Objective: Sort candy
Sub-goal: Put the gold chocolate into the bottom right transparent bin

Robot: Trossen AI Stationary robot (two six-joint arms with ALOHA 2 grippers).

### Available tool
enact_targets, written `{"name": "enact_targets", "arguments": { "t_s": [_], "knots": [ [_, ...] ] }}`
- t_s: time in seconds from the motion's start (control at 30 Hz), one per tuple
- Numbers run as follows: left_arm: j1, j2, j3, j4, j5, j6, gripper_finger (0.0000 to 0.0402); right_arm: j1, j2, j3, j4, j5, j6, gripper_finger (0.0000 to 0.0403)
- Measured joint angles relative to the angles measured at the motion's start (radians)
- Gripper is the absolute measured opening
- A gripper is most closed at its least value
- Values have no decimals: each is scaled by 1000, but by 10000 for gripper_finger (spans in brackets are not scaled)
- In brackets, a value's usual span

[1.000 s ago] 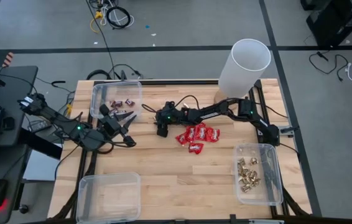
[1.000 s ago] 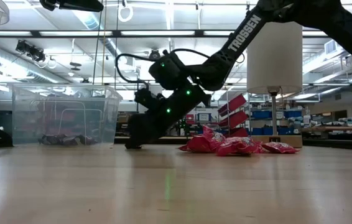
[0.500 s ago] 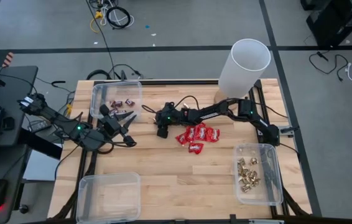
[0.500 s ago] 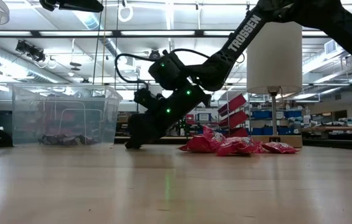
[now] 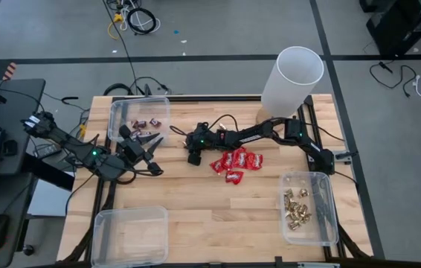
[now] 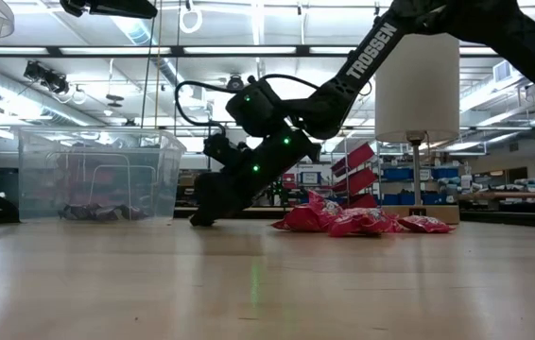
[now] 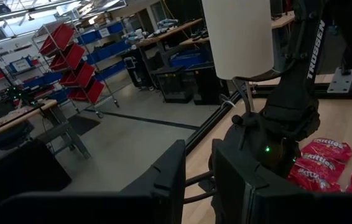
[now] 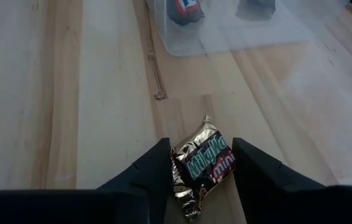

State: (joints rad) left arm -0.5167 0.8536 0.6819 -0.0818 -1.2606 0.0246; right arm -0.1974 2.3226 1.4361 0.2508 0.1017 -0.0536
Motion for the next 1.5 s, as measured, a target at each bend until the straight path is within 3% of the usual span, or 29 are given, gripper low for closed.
{"name": "enact_targets", "arguments": {
  "t_s": [0.5,1.03,1.2,1.5],
  "knots": [
    [0,0,0,-9,0,-3,82,-2,-83,-3,-75,8,-3,151],
    [0,0,0,-11,0,-7,82,-1,-398,-8,-288,-180,-126,151],
    [0,0,0,-15,0,-10,82,1,-531,-91,-289,-257,-136,149],
    [0,0,0,-15,0,-19,82,51,-865,-353,-318,-262,-129,138]
  ]
}}
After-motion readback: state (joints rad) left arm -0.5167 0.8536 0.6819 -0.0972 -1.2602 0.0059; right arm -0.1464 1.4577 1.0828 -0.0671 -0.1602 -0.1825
